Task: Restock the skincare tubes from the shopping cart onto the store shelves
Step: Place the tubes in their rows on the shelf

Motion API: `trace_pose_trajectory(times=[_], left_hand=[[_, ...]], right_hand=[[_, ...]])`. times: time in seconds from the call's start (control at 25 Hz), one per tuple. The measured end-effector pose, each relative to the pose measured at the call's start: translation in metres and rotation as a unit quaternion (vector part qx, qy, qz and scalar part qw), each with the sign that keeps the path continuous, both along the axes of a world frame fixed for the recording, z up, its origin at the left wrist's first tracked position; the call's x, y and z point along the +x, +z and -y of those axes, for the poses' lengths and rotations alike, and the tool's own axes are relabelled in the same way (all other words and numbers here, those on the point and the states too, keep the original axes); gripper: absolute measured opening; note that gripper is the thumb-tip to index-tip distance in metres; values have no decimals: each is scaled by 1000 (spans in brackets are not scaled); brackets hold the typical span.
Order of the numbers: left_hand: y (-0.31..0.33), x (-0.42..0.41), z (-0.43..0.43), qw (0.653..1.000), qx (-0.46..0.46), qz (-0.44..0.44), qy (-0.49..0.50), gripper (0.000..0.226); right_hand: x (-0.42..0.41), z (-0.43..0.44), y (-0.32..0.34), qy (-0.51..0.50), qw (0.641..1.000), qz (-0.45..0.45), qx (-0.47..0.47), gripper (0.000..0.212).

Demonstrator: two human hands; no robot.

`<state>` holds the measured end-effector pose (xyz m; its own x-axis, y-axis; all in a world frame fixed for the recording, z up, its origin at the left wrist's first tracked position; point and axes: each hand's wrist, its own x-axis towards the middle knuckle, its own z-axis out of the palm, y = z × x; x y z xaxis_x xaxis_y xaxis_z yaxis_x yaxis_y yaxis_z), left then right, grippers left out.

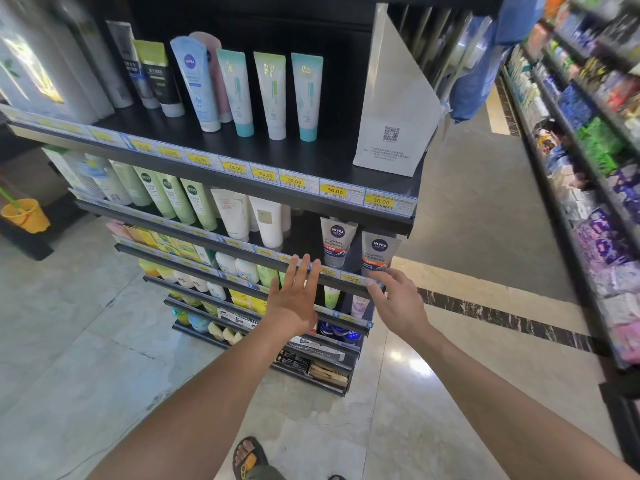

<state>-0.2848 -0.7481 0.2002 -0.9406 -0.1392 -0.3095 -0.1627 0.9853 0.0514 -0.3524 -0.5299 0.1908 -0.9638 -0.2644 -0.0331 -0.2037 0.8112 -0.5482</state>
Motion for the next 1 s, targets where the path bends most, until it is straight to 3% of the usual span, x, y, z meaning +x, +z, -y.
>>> trace_pose_trajectory(times=[0.56,1.0], left_hand=[[-1,0,2,1000,-4,-12,-5,112],[13,0,4,1000,-20,-6,-9,96]], right_hand=[[-55,17,2,-2,995,30,91,57],[-60,19,-1,12,996,53,72,58]])
